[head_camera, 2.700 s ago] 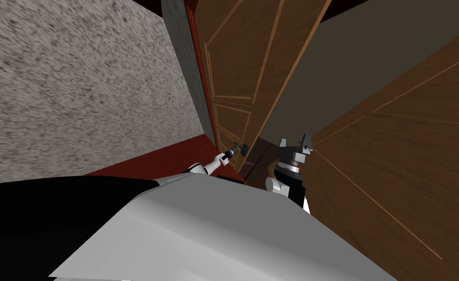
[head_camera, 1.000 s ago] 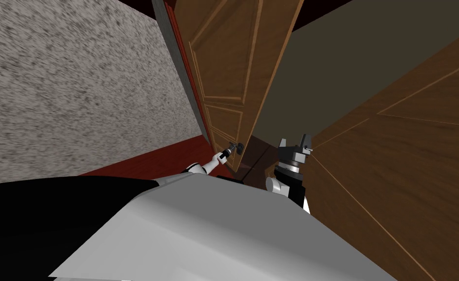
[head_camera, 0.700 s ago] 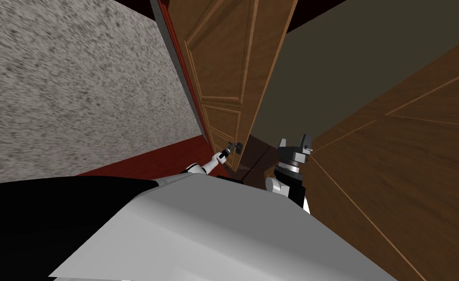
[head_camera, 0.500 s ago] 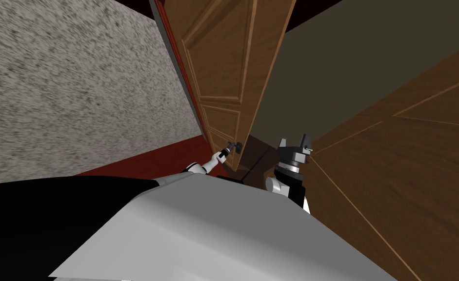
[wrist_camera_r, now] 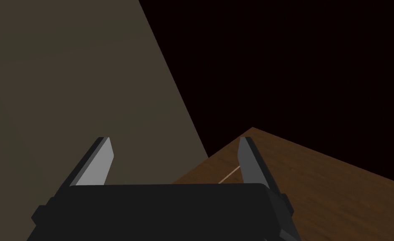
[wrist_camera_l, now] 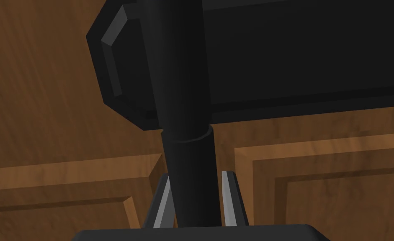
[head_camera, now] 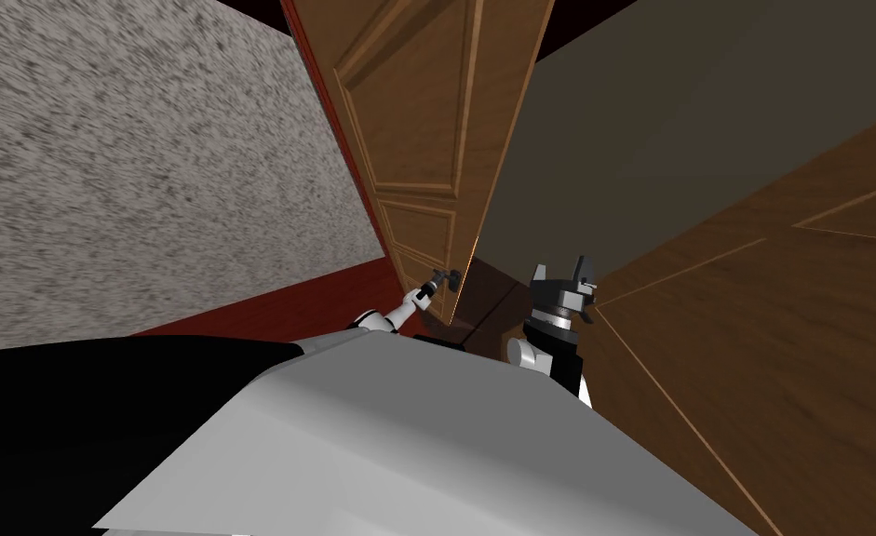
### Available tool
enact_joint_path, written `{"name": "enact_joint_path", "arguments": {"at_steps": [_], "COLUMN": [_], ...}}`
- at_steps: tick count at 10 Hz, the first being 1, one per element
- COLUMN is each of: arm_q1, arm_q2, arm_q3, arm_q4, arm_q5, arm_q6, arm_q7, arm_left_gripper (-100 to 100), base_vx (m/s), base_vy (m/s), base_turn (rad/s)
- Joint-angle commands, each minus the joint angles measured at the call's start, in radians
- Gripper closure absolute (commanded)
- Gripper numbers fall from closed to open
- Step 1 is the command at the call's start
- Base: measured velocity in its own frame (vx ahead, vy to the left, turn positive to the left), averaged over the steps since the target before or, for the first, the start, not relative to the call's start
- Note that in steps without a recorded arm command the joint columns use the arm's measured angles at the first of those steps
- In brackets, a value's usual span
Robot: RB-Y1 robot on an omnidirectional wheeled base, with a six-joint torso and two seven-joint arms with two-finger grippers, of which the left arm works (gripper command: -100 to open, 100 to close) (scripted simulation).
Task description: Push the door open
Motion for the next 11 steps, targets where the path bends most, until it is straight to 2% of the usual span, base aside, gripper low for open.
{"name": "enact_joint_path", "arguments": {"at_steps": [1,3,4,7,8,11], "arm_q1": [0.003,0.003,0.003,0.002,0.002,0.002], "arm_q2": [0.015,0.015,0.011,0.001,0.001,-0.014], "arm_q3": [0.033,0.033,0.058,0.094,0.094,0.13], "arm_q4": [-0.011,-0.011,-0.008,-0.003,-0.003,0.001], "arm_q5": [0.007,0.007,0.013,0.021,0.021,0.03], "arm_q6": [0.001,0.001,0.004,0.008,0.008,0.012], "arm_q7": [-0.014,-0.014,-0.027,-0.047,-0.047,-0.066], "arm_left_gripper": [100,100,100,100,100,100], "base_vx": [0.108,0.065,0.102,0.111,0.089,0.097], "base_vy": [-0.152,-0.088,-0.115,-0.187,-0.123,-0.169], "base_turn": [0.063,0.038,0.062,0.08,0.057,0.069]}}
